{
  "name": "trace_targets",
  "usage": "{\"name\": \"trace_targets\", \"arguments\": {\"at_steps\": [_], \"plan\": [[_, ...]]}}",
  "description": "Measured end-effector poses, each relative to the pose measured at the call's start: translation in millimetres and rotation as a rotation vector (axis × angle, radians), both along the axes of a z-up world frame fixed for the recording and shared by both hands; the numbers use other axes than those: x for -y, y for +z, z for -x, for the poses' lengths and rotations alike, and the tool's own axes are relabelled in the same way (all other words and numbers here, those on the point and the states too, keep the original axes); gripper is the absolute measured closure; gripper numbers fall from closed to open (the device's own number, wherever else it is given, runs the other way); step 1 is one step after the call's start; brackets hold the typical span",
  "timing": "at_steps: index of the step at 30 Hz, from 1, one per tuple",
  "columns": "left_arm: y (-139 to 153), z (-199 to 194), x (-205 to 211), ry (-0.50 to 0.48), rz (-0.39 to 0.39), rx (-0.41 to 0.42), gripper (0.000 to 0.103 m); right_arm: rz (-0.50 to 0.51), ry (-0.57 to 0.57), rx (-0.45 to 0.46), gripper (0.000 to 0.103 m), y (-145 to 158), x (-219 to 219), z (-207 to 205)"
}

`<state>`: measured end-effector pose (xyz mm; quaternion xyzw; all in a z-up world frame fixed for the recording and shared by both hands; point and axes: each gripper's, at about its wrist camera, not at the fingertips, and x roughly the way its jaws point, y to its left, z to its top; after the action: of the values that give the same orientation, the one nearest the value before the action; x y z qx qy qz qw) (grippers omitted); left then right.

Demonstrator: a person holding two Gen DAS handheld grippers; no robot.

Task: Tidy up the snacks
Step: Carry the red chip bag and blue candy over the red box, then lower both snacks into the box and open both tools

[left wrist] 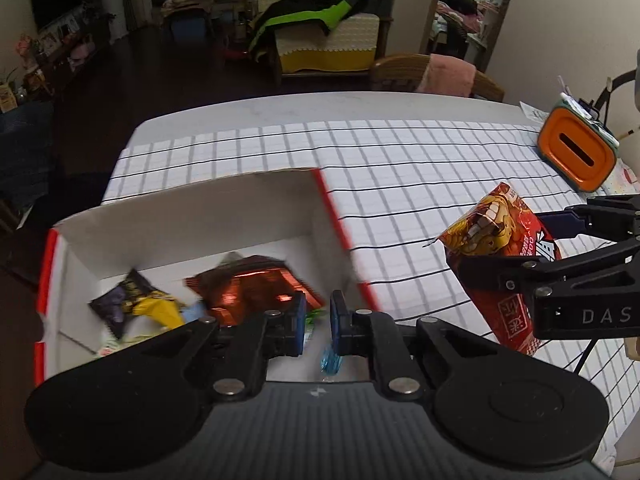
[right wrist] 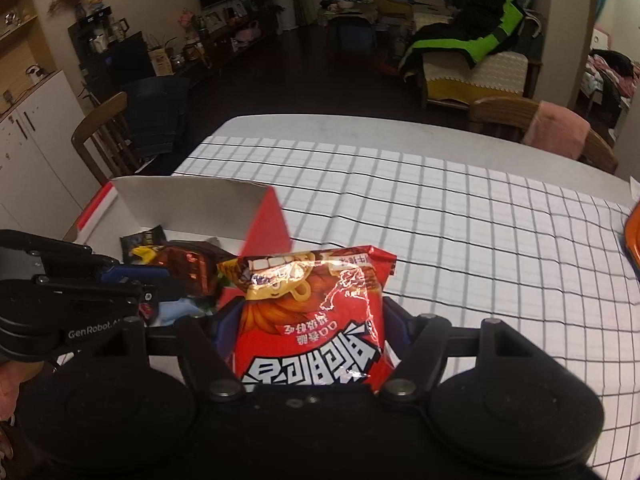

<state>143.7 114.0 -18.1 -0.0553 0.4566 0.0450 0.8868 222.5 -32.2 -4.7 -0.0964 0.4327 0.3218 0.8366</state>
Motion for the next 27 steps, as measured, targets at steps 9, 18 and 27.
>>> {"name": "trace_targets", "arguments": {"at_steps": [9,18,27], "plan": [[-7.2,32.6,-74.3,0.095,0.024,-0.011,0.091,-0.001,0.048,0.002,0.033,3.9,-68.4,13.6],[-19.4,59.1,-116.2,0.150,-0.010,-0.035,0.091,0.073,0.115,-0.023,0.033,-28.4,-140.5,26.1],[-27.0,67.5,-129.8,0.145,-0.014,-0.034,0.091,0.120,0.093,-0.060,0.033,-64.4,-161.2,34.3]]}}
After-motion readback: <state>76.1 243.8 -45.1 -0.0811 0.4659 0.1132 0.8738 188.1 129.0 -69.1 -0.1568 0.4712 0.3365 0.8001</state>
